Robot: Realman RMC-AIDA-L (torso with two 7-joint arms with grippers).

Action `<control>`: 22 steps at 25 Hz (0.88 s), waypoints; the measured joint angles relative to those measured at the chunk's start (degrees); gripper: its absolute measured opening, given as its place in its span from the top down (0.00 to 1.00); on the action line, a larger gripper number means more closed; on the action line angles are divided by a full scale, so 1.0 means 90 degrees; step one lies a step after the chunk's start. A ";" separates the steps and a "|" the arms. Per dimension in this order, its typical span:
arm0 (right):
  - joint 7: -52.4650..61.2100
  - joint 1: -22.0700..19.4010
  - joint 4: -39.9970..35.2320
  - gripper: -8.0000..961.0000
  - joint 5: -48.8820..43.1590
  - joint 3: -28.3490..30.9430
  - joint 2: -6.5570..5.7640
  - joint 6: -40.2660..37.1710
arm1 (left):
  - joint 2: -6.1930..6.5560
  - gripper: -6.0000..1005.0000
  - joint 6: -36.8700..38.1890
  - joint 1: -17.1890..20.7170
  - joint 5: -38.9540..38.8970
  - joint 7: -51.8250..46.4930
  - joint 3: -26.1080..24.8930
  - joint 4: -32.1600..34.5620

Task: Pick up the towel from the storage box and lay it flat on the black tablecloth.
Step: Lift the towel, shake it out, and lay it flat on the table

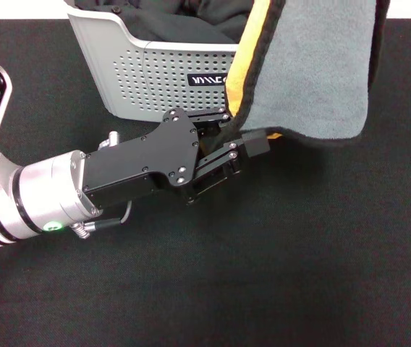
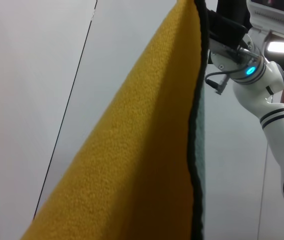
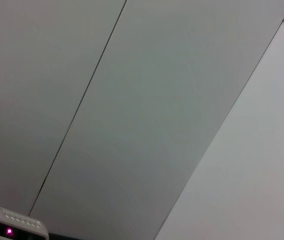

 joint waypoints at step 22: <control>0.0094 -0.0519 -0.0247 0.99 0.0022 -0.0058 0.0383 -0.0019 | 0.0063 0.97 0.0179 0.0166 -0.0492 -0.0285 -0.0364 -0.0071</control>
